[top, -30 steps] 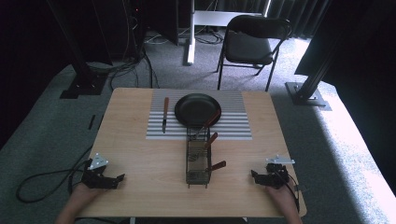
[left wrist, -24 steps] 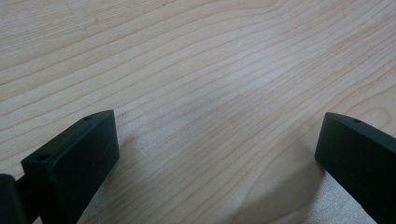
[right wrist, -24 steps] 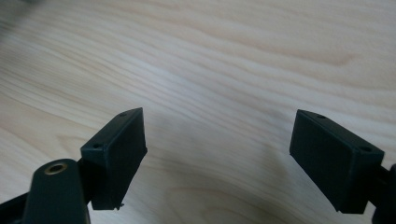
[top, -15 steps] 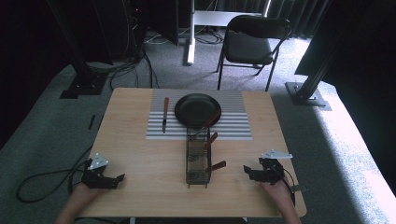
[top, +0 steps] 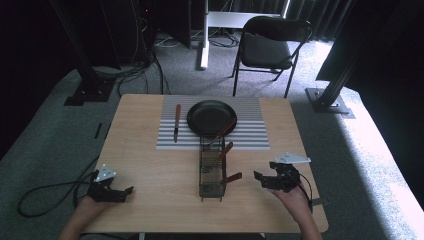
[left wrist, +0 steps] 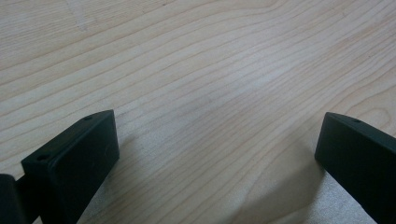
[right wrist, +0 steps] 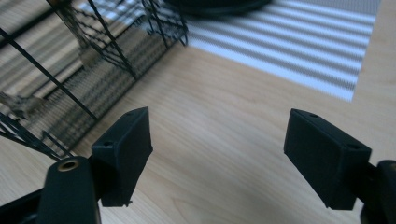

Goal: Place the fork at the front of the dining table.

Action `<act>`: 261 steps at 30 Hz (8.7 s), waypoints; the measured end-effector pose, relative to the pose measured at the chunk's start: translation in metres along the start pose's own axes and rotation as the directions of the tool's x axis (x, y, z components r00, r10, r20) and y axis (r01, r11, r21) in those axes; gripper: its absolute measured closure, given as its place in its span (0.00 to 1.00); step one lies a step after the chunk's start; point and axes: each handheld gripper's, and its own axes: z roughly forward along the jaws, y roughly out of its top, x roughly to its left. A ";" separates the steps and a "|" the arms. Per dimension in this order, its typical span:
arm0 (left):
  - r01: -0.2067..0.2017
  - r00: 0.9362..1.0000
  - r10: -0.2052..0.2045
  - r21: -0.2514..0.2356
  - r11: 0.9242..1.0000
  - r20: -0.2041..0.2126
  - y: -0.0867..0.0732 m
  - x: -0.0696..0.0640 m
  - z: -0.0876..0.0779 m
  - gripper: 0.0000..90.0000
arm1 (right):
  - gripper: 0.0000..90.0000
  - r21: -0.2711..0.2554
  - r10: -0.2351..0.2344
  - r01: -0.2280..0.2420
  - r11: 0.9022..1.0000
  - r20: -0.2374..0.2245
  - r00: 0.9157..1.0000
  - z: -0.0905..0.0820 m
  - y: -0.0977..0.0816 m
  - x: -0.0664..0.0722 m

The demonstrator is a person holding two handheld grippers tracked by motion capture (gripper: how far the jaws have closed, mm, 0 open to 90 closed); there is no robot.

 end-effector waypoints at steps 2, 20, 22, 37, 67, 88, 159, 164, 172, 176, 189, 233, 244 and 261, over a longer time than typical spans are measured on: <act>0.000 1.000 0.000 0.000 1.000 0.000 0.000 0.000 0.000 0.00 | 0.26 -0.008 -0.010 0.010 1.000 0.002 1.000 -0.002 0.005 0.003; 0.002 1.000 -0.002 -0.001 1.000 0.000 0.000 0.000 0.000 0.00 | 0.28 -0.097 -0.058 0.048 0.994 -0.102 0.993 -0.011 0.057 0.031; 0.000 1.000 0.000 0.000 1.000 0.000 0.000 0.000 0.000 0.00 | 0.28 -0.104 -0.074 0.063 0.993 -0.108 0.991 -0.011 0.063 0.034; 0.001 1.000 -0.001 -0.001 1.000 0.000 0.000 0.000 0.000 0.00 | 0.33 -0.108 -0.110 0.089 0.990 -0.201 0.973 0.007 0.087 0.059; -0.001 1.000 0.001 -0.001 1.000 0.000 0.000 0.000 0.000 0.00 | 0.83 -0.035 -0.114 0.109 0.993 -0.228 0.967 0.034 0.092 0.067; 0.001 1.000 -0.001 0.000 1.000 0.001 0.000 0.000 0.000 0.00 | 0.90 -0.092 -0.104 0.081 0.992 -0.285 0.953 0.011 0.098 0.066; 0.000 1.000 0.000 0.000 1.000 0.000 0.000 0.000 0.000 0.00 | 0.90 0.008 0.049 -0.051 0.999 0.164 0.985 0.039 0.127 -0.060; 0.000 1.000 0.000 0.000 1.000 0.000 0.000 0.000 0.000 0.00 | 0.90 0.044 0.042 -0.051 0.998 0.182 0.982 0.058 0.134 -0.061; 0.000 1.000 0.000 0.000 1.000 0.000 0.000 0.000 0.000 0.00 | 0.90 0.091 0.051 -0.069 0.993 0.188 0.981 0.084 0.158 -0.067; 0.000 1.000 0.000 0.000 1.000 0.000 0.000 0.000 0.000 0.00 | 0.90 0.126 0.058 -0.085 0.988 0.199 0.978 0.101 0.171 -0.070; 0.001 1.000 -0.001 0.001 1.000 -0.002 0.000 0.000 0.000 0.00 | 0.90 0.187 0.109 -0.157 0.970 0.245 0.963 0.153 0.190 -0.086; 0.008 1.000 -0.008 -0.001 1.000 -0.008 -0.001 -0.001 -0.001 0.00 | 0.78 0.315 0.222 -0.292 0.903 0.241 0.945 0.175 0.130 -0.083; 0.009 1.000 -0.009 -0.001 1.000 -0.008 -0.001 -0.001 -0.001 0.00 | 0.96 0.324 0.280 -0.354 0.877 0.254 0.926 0.179 0.115 -0.092; 0.009 1.000 -0.009 -0.001 1.000 -0.008 -0.001 -0.001 -0.001 0.00 | 0.80 0.259 0.357 -0.415 0.872 0.241 0.902 0.165 0.093 -0.106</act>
